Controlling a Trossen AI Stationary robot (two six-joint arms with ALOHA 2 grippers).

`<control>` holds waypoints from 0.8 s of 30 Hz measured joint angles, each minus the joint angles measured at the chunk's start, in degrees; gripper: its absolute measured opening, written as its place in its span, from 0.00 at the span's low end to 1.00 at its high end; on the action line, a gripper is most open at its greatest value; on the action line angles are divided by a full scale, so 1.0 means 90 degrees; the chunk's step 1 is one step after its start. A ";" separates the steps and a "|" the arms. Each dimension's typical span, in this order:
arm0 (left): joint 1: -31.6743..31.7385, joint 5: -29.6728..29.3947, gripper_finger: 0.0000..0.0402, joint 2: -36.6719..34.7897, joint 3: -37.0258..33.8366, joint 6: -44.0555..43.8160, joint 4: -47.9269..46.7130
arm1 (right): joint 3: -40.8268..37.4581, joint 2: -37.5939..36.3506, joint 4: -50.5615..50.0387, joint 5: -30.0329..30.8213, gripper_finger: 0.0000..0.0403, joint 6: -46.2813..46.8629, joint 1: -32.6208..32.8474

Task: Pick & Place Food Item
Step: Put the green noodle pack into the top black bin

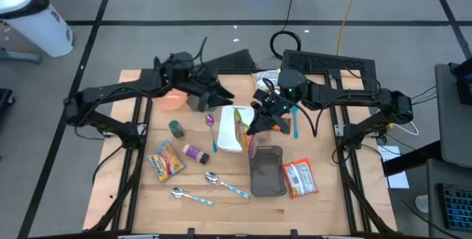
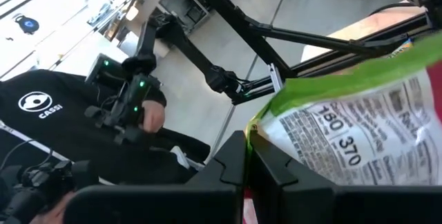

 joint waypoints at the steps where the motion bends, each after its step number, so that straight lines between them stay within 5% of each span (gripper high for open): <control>1: -0.0005 0.0052 0.53 0.0092 0.0000 -0.0071 0.0165 | 0.0000 0.0000 0.0000 0.0007 0.00 -0.0005 0.0000; 24: -0.0217 0.0740 0.53 0.0330 0.0000 -0.0530 0.1286 | 0.0000 0.0000 0.0215 -0.0159 0.00 -0.0165 -0.0277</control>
